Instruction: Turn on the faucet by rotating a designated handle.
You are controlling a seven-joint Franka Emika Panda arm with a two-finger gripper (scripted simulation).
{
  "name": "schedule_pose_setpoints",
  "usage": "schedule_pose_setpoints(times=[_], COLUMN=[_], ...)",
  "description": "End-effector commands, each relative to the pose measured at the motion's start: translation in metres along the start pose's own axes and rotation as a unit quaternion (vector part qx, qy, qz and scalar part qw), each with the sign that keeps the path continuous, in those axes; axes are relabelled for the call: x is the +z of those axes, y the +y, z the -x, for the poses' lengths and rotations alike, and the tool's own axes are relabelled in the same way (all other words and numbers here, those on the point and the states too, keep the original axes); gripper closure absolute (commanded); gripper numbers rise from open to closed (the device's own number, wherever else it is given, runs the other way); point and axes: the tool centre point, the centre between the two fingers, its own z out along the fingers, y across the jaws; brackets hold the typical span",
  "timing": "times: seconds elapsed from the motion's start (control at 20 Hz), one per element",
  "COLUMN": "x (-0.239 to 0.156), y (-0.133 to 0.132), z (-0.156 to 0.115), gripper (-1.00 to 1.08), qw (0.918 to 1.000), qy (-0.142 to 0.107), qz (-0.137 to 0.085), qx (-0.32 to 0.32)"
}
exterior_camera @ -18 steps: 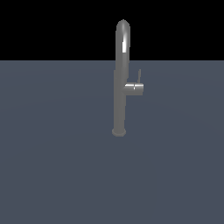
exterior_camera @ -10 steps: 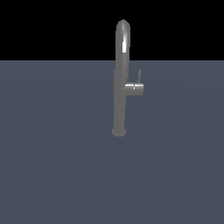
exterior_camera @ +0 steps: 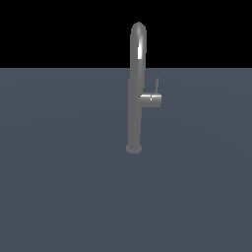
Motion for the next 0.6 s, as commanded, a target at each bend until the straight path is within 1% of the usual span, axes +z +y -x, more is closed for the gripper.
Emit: schedule_pose_setpoints(times=[0.0, 0.15, 0.3, 0.55], x=[0.0, 0.0, 0.001, 0.004], y=[-0.001, -0.001, 0.0, 0.002], z=[-0.011, -0.027, -0.043, -0.072], gripper=[1.08, 1.08, 1.08, 1.08], qw=[0.9996, 0.9978, 0.9943, 0.9843], qy=[-0.015, -0.037, -0.059, -0.098], qz=[-0.015, -0.038, -0.062, -0.102], qx=[0.016, 0.039, 0.064, 0.105])
